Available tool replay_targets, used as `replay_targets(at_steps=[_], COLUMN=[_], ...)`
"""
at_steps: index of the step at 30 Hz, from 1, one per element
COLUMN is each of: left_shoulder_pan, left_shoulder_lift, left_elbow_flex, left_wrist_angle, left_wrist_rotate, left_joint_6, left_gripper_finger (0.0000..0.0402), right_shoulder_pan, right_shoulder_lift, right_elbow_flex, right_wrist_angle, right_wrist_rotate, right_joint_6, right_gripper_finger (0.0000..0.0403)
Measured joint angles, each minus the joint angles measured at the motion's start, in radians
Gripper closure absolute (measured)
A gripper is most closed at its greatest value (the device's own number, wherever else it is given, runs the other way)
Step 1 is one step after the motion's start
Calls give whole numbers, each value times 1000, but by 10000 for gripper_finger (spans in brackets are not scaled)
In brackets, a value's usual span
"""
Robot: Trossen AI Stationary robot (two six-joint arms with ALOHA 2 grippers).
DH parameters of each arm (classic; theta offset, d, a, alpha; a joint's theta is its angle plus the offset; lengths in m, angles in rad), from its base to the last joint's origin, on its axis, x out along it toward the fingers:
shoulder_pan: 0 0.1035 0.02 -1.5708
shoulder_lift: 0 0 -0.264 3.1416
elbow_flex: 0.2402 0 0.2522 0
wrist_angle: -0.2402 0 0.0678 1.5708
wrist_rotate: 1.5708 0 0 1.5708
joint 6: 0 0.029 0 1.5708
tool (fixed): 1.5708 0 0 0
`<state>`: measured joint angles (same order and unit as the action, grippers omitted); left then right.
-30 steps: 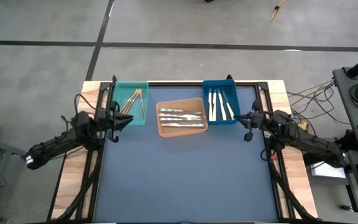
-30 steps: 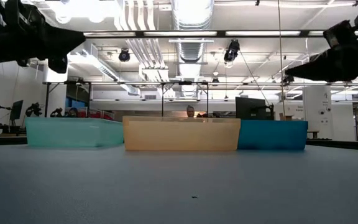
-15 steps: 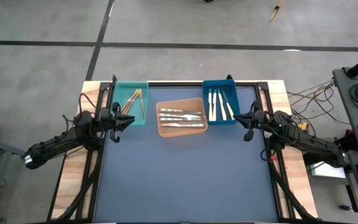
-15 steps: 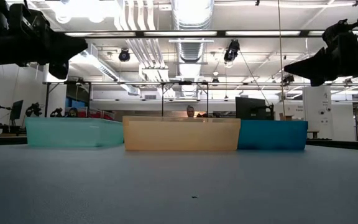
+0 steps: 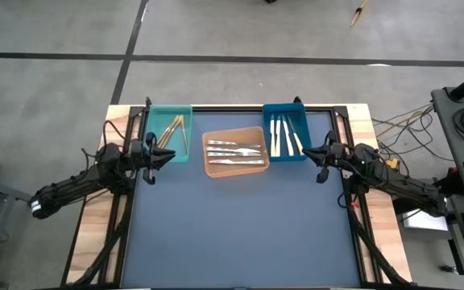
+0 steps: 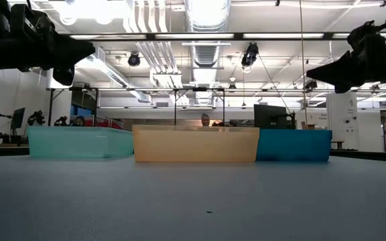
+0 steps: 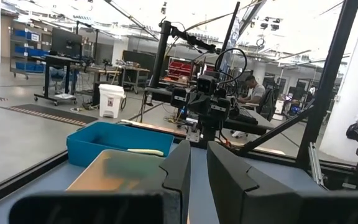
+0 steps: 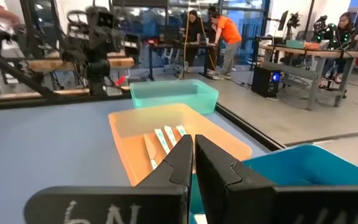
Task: Sort silverware by color (type)
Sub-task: Return to Home Position
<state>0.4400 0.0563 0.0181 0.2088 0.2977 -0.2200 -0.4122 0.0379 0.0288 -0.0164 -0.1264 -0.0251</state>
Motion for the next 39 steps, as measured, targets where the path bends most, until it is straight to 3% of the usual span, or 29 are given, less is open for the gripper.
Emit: replay_targets(at_steps=[6, 11, 13, 23, 30, 39], left_shoulder_pan=[0, 0, 0, 0, 0, 0], left_shoulder_lift=[3, 5, 7, 11, 13, 18], left_elbow_flex=[0, 1, 1, 1, 1, 1], left_wrist_angle=[1, 1, 0, 0, 0, 0], left_wrist_rotate=[0, 0, 0, 0, 0, 0], left_joint_6=[0, 0, 0, 0, 0, 0], left_gripper_finger=[365, 365, 365, 365, 365, 365], right_shoulder_pan=[115, 266, 312, 404, 392, 393], right_shoulder_lift=[-37, -37, -37, -38, -38, -17], right_elbow_flex=[-16, -18, -18, -18, -18, -18], right_wrist_angle=[43, 68, 75, 70, 59, 66], right_wrist_rotate=[58, 408, 483, 449, 278, 277], right_joint_6=[3, 12, -4, -46, -54, -54], right_gripper_finger=[394, 394, 394, 394, 394, 394])
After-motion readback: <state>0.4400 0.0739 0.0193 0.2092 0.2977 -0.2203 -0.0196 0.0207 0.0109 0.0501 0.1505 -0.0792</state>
